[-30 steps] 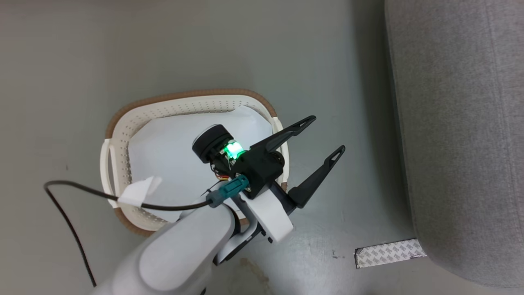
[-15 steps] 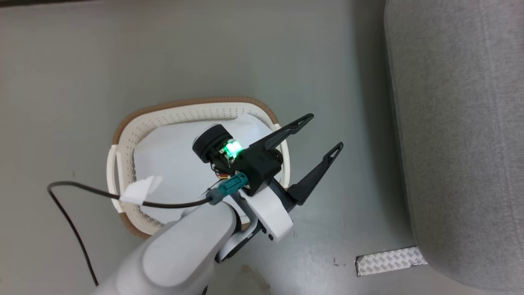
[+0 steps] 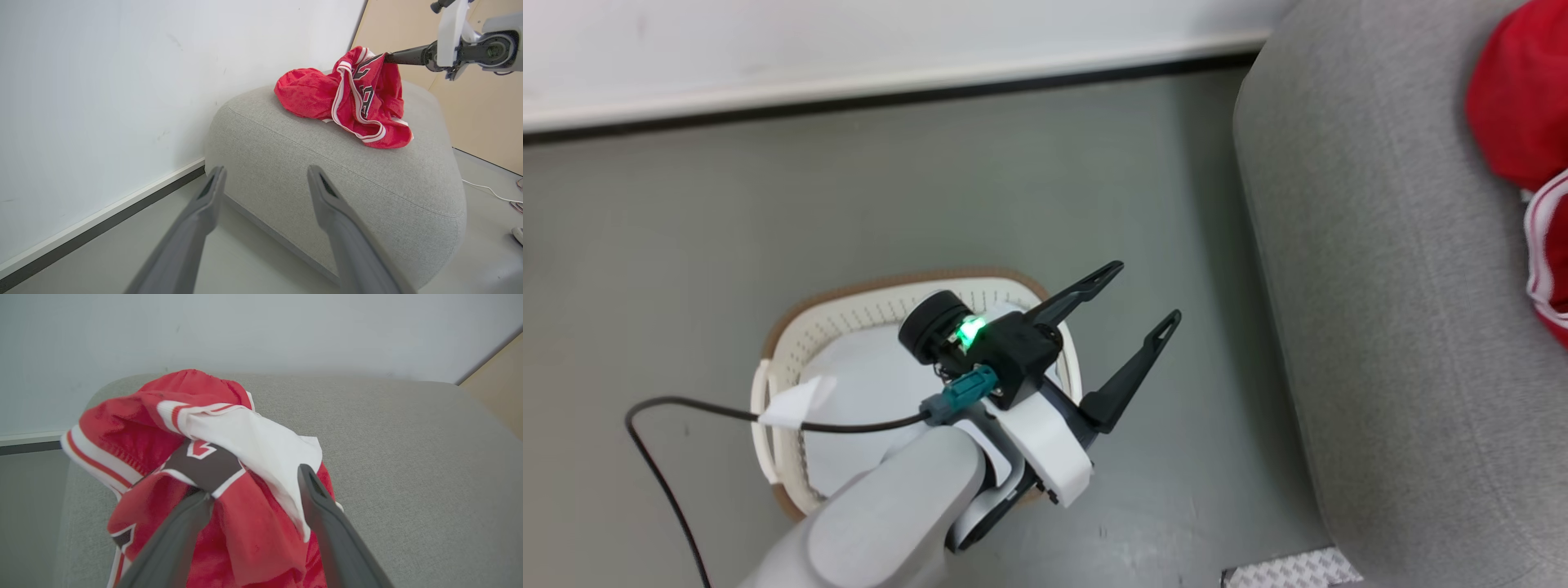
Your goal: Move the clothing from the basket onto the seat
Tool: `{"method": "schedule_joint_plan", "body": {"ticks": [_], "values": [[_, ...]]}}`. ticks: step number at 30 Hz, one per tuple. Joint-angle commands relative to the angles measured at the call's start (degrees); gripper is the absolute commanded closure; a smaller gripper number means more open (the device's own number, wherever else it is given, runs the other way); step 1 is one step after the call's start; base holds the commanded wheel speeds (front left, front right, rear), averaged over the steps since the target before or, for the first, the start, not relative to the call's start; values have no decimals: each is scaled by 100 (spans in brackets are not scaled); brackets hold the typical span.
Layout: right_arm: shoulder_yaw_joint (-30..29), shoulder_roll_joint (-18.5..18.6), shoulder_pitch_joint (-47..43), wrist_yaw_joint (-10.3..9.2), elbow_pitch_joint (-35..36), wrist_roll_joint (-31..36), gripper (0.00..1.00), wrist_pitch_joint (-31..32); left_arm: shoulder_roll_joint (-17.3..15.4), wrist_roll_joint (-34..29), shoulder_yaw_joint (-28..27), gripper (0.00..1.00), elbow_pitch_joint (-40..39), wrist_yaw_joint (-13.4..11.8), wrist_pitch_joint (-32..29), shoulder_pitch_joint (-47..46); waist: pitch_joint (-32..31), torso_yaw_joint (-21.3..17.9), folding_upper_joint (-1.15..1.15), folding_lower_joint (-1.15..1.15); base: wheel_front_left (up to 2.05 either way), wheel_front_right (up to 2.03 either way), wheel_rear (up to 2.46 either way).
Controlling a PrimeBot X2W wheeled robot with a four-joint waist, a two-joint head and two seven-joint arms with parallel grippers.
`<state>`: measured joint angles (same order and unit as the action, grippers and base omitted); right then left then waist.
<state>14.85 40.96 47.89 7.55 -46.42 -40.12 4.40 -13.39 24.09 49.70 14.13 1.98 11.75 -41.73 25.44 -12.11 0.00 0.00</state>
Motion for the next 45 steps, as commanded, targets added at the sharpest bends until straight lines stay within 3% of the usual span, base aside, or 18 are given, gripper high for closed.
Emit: {"method": "schedule_joint_plan", "body": {"ticks": [1,12,17,29,34,45], "values": [[31,64,-79,-13,74,-70,0,-61,-27,77,-36,0,13,-20,57,97,-258,-50,0,0,0,0,0],[211,337,-464,-13,839,-2,0,-228,-11,373,-201,0,116,-186,228,568,-1281,76,0,0,0,0,0],[75,231,-661,-13,1295,-28,0,-433,-17,473,-350,0,109,-309,286,807,-1709,237,0,0,0,0,0],[-362,-507,-1636,-14,2471,369,0,-683,-360,745,-1092,0,-49,-715,340,1430,-2347,663,0,0,0,0,0],[-635,-1008,-2151,-14,2835,510,0,-742,-494,758,-1458,0,-165,-839,339,1747,-2484,825,0,0,0,0,0],[-795,-1847,-2959,-14,3411,1030,0,-929,-559,611,-2216,0,-262,-881,339,2348,-2563,1059,0,0,0,0,0]]}}
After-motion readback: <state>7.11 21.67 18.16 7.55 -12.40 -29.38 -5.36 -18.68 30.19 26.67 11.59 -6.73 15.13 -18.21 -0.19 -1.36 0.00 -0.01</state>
